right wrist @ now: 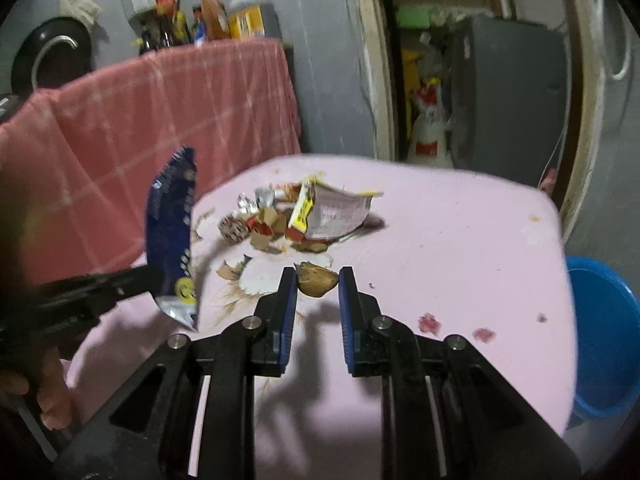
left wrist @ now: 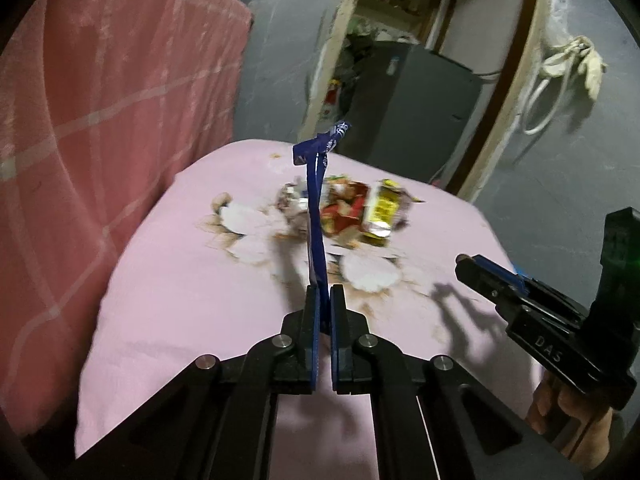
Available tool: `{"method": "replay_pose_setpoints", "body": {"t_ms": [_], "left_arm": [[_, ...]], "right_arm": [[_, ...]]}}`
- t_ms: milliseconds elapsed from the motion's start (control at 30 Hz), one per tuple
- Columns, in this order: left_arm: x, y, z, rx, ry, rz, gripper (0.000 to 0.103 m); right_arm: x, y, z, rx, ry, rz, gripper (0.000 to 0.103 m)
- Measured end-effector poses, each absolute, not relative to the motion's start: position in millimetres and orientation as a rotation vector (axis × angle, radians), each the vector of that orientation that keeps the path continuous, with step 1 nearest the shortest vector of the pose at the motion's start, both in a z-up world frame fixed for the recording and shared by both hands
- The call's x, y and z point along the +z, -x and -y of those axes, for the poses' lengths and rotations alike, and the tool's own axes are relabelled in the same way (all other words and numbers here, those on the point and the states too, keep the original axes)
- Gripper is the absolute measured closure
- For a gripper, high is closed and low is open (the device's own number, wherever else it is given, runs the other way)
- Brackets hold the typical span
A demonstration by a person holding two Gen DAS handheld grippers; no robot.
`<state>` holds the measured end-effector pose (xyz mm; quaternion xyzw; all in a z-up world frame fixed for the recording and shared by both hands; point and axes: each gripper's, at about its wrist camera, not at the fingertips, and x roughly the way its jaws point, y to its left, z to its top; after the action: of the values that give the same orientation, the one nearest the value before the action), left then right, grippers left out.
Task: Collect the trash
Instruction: 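Lift the blue wrapper with left tool while right tool carries chip over bucket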
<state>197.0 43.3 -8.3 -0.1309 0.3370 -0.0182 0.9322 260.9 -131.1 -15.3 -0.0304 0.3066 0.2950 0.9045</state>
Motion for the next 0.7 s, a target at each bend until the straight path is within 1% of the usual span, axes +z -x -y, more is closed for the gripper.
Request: {"method": "replay_pose_setpoints", "body": {"t_ms": [200,400,533,700], "left_arm": [[10.6,-182.8,-6.1,-0.124,0.211,-0.572,0.101],[50.0,-174.1,41.6,-0.238,0.153,-0.364,0.101],[75.5,-174.8,74.0,-0.302,0.117,-0.237,0.100],[97.9,-176.6,113.4,-0.373,0.107,-0.140,0.100]], "right_arm": [[18.8,-227.7,164.1,0.540,0.052,-0.454,0.083],[65.1,-198.0,209.2,0.431,0.061,-0.244,0.082],[90.1,-183.2,233.2,0.353,0.078,-0.141,0.082],[108.1,-172.5,264.4,0.249,0.111,-0.049,0.082]]}}
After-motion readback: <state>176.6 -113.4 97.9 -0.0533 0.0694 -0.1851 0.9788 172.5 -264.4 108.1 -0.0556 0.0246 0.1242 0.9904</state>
